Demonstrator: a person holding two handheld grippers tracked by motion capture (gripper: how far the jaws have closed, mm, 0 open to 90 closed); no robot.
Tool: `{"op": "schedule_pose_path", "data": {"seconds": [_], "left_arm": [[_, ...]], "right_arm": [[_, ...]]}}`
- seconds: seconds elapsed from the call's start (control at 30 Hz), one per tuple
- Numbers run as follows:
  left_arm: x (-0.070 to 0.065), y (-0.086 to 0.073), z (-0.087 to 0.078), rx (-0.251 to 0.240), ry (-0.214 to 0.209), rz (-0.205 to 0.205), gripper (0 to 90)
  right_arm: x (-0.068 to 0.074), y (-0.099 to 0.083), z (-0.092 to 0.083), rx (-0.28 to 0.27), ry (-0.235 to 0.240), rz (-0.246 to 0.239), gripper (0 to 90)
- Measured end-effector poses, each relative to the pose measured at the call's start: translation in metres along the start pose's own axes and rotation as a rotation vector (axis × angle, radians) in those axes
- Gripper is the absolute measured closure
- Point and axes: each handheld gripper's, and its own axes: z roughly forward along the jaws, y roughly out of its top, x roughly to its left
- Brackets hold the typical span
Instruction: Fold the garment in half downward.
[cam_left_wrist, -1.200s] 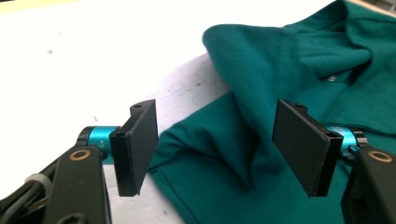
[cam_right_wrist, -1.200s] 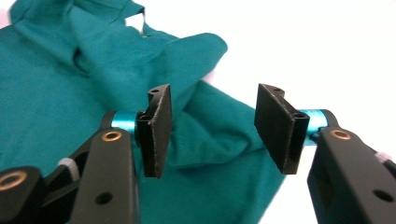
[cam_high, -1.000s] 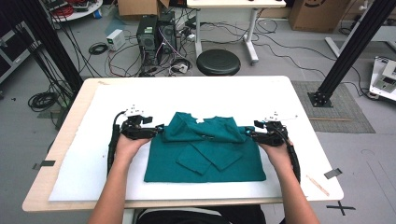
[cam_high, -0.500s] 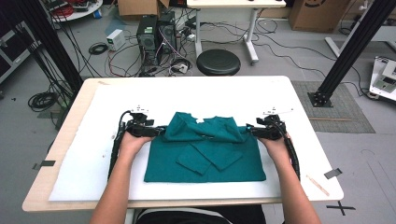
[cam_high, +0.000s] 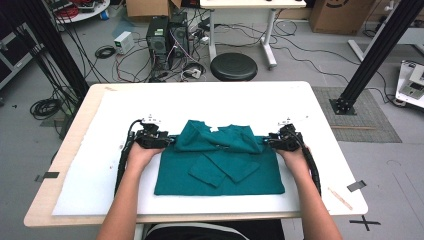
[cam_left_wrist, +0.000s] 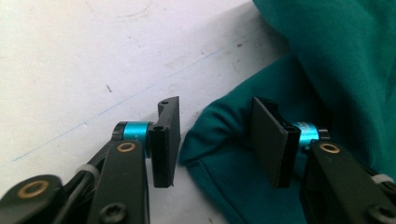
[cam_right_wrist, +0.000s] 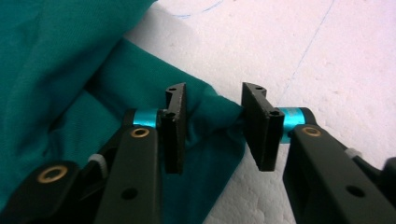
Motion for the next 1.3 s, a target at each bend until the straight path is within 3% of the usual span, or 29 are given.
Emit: {"op": "schedule_pose_path", "data": {"seconds": [0.2, 0.37, 0.43, 0.7, 1.03, 1.2, 1.3], "left_arm": [[-0.003, -0.001, -0.001, 0.003, 0.008, 0.042, 62.5], [-0.006, -0.001, -0.001, 0.005, -0.023, 0.064, 78.1], [-0.007, 0.0, -0.001, 0.011, -0.018, 0.082, 80.8], [-0.006, 0.007, 0.0, 0.005, 0.003, 0.095, 81.9], [-0.003, 0.01, 0.011, -0.02, 0.019, 0.069, 82.1], [-0.006, 0.022, 0.016, 0.009, 0.041, 0.095, 82.0], [-0.005, 0.024, 0.021, 0.017, 0.044, 0.089, 81.8]], "right_arm": [[0.001, -0.001, -0.001, 0.003, 0.024, 0.009, 72.8], [0.004, 0.001, -0.002, 0.012, 0.015, -0.028, 80.1], [0.006, 0.002, -0.003, 0.009, -0.001, -0.053, 81.5], [0.01, 0.009, -0.003, -0.019, -0.081, -0.136, 82.9], [0.001, 0.02, -0.001, -0.016, -0.109, -0.153, 82.8], [-0.004, 0.023, 0.001, -0.005, -0.125, -0.153, 82.8], [-0.007, 0.026, 0.0, 0.002, -0.131, -0.152, 82.8]]}}
